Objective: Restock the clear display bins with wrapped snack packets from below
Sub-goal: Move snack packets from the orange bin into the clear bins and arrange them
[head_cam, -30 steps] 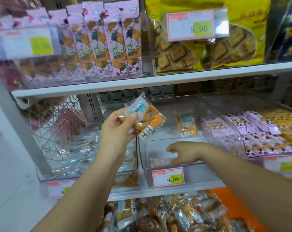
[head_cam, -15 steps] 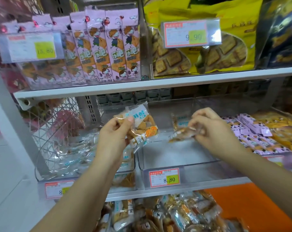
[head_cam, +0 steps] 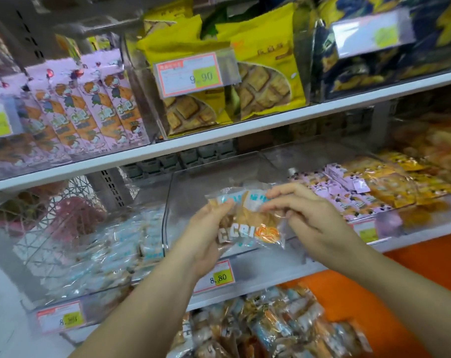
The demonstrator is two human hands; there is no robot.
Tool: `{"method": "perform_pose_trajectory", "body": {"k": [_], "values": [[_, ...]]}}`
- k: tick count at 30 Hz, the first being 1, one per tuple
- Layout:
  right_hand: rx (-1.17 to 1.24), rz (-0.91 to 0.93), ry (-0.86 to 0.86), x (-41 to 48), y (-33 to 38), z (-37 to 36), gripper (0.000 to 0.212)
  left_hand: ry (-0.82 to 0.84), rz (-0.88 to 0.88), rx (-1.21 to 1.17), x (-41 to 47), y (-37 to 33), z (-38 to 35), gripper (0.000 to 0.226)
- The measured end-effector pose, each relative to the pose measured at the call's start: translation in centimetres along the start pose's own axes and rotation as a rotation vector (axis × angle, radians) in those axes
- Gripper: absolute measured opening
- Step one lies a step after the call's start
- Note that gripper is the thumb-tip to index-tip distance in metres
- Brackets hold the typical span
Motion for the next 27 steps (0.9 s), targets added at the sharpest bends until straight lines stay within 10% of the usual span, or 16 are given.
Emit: {"method": "perform_pose_trajectory", "body": {"k": [3, 13, 27], "values": [[0.111, -0.093, -0.112, -0.2, -0.3, 0.9, 0.010, 0.130, -0.057, 0.098, -0.7, 0.3, -1.9, 0.043], [0.349, -0.365, -0.428, -1.2, -1.6, 2.3, 0.061, 0.136, -0.394, 0.260, -2.7, -1.8, -4.7, 0.046], [0.792, -0.481, -0.344, -0.6, -1.6, 1.4, 0.029, 0.228, -0.583, 0.332, -4.1, -3.2, -6.3, 0.091]]}}
Point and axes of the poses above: each hand's wrist, its own x-axis towards the middle knuckle, its own z-axis out of the back of the hand, y = z × x, the point moved 7 cm from there along x, towards the middle knuckle, and after that the axes turned 7 degrees about -y, right-handed, at the moved point
